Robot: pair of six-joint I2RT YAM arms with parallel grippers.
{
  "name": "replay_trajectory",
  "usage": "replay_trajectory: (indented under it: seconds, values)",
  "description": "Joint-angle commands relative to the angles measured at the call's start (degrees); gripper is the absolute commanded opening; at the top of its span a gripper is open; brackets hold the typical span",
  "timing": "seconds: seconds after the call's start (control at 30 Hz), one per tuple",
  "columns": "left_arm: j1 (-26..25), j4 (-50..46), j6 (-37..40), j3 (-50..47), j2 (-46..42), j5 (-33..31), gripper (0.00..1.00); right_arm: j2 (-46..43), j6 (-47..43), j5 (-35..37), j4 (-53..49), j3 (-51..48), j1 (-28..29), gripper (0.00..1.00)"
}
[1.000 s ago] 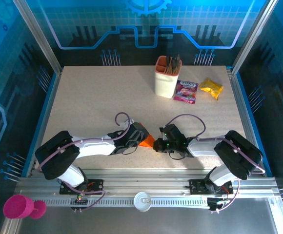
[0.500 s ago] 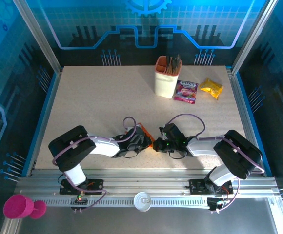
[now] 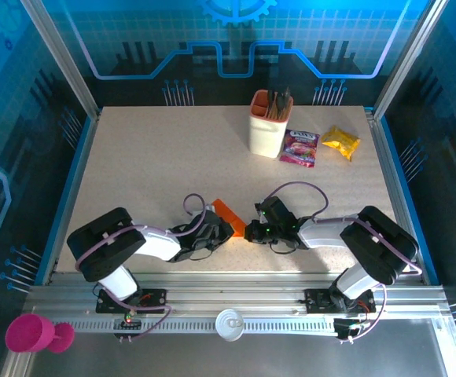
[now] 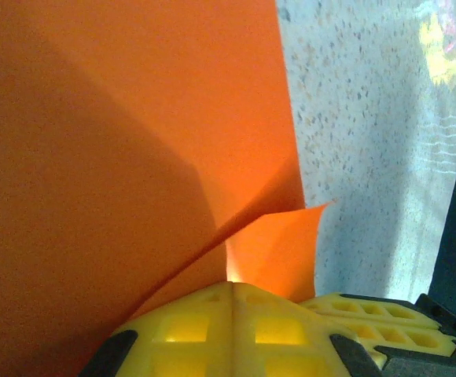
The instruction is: Fold a paper plane with a square sheet of paper (pick it up from the middle)
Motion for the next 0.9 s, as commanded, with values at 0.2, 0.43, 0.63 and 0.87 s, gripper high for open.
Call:
replay_trajectory:
  seconds: [0.2,0.43,0.63,0.87]
  values:
    - [6.6,-9.5,0.8,-9.2,-1.8,-3.8,0.0,4.9,0.7,5.9,-12.6,-3.1,-1.1,0.0]
    - [10.9,-20.8,1.7,-11.4,-9.5,-5.5,0.0,5.2,-2.1,4.9,-13.4,-2.0,-2.9,0.0]
    - [11.2,-35.4,14.7,-4.2,-23.5,-7.9,0.01,5.2,-9.5,4.3,-16.6,1.1,-4.7,0.0]
    - [9.8,-36.6,29.5,8.6,-22.1,3.5,0.09,6.8,-14.9,4.5,-18.3,3.8,-5.0,0.0]
